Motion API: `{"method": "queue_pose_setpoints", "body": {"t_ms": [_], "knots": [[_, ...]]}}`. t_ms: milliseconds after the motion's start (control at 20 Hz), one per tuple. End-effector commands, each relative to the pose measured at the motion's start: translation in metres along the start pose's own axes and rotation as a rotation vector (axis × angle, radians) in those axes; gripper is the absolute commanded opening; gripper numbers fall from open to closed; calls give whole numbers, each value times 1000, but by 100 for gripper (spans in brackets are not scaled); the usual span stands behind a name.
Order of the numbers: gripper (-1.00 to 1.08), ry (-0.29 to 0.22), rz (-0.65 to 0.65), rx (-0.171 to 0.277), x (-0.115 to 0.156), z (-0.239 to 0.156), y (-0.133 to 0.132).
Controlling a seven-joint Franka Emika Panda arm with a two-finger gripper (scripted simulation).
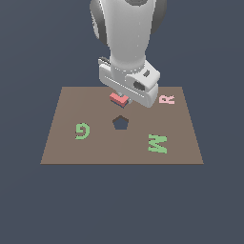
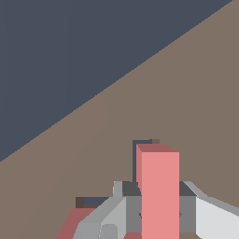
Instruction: Insert a designated object into the corresponding slot on a board.
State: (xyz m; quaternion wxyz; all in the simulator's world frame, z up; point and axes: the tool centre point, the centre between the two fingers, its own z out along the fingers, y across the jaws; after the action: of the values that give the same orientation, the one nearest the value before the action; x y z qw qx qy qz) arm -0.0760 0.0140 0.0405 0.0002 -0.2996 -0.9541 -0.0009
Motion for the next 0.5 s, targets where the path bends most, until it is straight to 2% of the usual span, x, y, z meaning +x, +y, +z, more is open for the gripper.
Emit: {"method": "queue_pose_setpoints", "body": {"t_ms": [0, 450], "knots": [[-100, 0, -9, 0, 1, 0, 0], [-100, 0, -8, 1, 1, 10, 0]]}}
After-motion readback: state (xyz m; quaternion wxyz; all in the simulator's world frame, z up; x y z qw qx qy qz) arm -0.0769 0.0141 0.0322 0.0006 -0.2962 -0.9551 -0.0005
